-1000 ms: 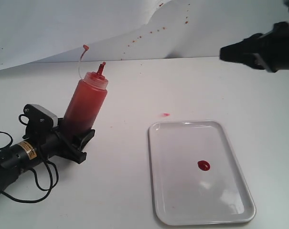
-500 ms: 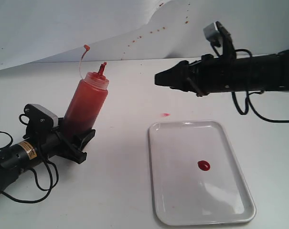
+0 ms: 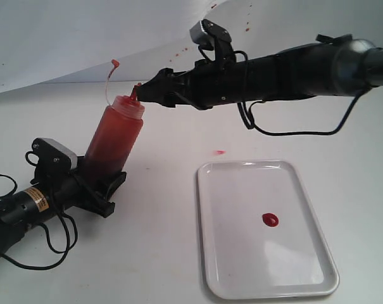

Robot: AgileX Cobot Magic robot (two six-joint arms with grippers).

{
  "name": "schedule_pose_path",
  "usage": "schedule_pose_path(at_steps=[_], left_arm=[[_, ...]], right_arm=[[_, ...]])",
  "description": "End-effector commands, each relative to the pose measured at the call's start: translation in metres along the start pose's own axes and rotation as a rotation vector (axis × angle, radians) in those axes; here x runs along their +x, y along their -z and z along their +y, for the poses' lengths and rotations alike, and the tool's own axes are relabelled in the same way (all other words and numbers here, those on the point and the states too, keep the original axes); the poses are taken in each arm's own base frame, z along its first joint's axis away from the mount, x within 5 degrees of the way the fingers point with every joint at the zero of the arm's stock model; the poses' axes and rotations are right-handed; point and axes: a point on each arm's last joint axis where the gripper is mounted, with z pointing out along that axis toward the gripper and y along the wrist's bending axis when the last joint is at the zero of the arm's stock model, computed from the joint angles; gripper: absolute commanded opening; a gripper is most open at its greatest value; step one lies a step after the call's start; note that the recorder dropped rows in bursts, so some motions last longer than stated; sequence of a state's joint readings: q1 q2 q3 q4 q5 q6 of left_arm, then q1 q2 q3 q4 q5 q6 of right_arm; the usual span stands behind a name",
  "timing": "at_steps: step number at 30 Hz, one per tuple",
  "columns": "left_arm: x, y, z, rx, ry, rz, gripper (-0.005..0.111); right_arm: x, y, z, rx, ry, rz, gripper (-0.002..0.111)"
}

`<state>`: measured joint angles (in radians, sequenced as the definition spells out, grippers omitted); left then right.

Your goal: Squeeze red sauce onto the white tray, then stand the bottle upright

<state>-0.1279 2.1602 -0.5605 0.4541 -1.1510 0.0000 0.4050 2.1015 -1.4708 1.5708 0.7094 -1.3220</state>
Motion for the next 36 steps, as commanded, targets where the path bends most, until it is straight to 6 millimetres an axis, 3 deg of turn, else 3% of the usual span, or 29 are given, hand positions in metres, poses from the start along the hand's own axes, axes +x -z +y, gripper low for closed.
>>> schedule_pose_path(at_steps=[1, 12, 26, 28, 33, 36], left_arm=[[-0.009, 0.0, 0.001, -0.003, -0.01, -0.08, 0.0], [-0.009, 0.0, 0.0, 0.005, -0.016, -0.08, 0.0], [-0.009, 0.0, -0.002, 0.03, -0.024, -0.08, 0.0], [-0.009, 0.0, -0.002, 0.03, -0.024, -0.08, 0.0], [-0.009, 0.0, 0.001, -0.002, -0.013, -0.08, 0.004], [-0.009, 0.0, 0.002, -0.011, -0.009, -0.08, 0.013]], right_arm=[[-0.003, -0.019, 0.004, -0.053, 0.018, 0.019, 0.088], [0.012, -0.043, 0.012, -0.053, 0.02, 0.051, 0.088], [0.019, -0.058, 0.032, -0.06, 0.066, 0.047, 0.087], [0.019, -0.058, 0.032, -0.06, 0.066, 0.047, 0.078], [0.021, -0.058, 0.033, -0.073, 0.108, 0.066, 0.034], [0.022, -0.059, 0.033, -0.077, 0.13, 0.07, 0.031]])
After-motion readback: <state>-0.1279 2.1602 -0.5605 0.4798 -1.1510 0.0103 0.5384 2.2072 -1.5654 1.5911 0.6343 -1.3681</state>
